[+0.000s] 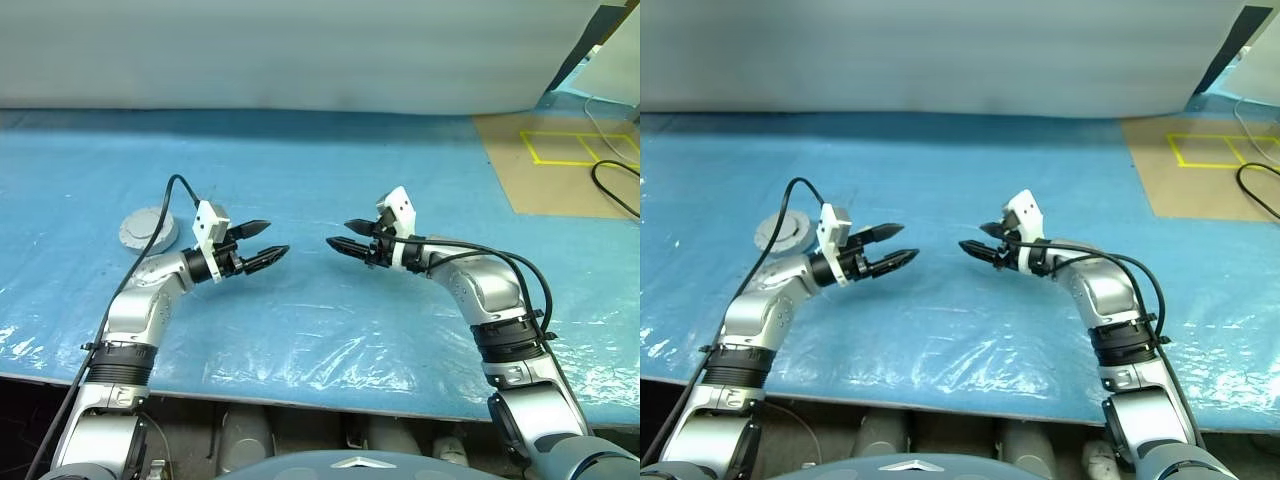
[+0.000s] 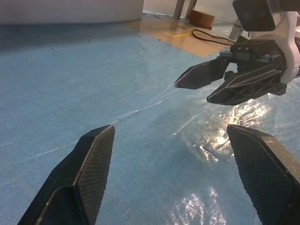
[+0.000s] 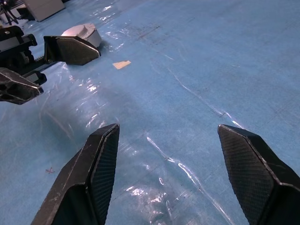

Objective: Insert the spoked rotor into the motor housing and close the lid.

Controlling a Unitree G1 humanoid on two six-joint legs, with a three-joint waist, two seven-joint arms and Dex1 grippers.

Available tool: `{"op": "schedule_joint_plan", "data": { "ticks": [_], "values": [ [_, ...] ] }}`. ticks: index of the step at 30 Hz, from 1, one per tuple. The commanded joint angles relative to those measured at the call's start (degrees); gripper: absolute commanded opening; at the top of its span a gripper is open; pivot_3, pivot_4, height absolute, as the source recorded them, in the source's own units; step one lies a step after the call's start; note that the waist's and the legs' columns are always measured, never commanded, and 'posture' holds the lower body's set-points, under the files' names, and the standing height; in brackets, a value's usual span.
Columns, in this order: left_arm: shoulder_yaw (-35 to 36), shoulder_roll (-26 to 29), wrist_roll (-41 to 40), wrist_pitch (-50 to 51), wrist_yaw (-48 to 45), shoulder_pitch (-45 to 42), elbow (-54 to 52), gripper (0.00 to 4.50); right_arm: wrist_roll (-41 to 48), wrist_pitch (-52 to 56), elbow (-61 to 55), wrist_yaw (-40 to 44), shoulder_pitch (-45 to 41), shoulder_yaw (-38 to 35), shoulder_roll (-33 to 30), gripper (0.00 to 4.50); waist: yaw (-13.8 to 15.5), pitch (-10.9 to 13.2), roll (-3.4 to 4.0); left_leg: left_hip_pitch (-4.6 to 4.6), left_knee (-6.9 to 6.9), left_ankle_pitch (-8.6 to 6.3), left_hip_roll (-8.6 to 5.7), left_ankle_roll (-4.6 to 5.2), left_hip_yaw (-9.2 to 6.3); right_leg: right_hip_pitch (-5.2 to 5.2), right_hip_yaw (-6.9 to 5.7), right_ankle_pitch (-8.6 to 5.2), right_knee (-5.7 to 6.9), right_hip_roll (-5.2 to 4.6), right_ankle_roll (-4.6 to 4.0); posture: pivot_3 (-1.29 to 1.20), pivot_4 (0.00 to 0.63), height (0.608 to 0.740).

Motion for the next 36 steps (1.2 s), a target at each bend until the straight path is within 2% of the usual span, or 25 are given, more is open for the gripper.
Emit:
{"op": "schedule_joint_plan", "data": {
  "ticks": [1, 36],
  "values": [
    [0.74, 0.1, -0.18, -0.96, -0.01, -1.0, -0.97, 4.05, 0.25, -0.8, -0.88, 0.45, -1.07, -0.26, -0.02, 3.51, 0.0, 0.0, 0.0, 0.0, 0.0, 0.0, 0.0, 0.0, 0.0, 0.0, 0.0, 0.0, 0.0, 0.0, 0.0, 0.0, 0.15, 0.74],
    [0.54, -0.37, 0.26, -1.15, 0.33, -1.89, -0.63, 4.05, 0.25, -0.64, -0.98, 0.4, -1.18, 0.06, 0.34, 3.51, 0.0, 0.0, 0.0, 0.0, -0.02, 0.0, 0.0, 0.0, 0.0, 0.0, 0.0, 0.0, -0.01, 0.0, 0.0, 0.0, 0.15, 0.74]
  ]
}}
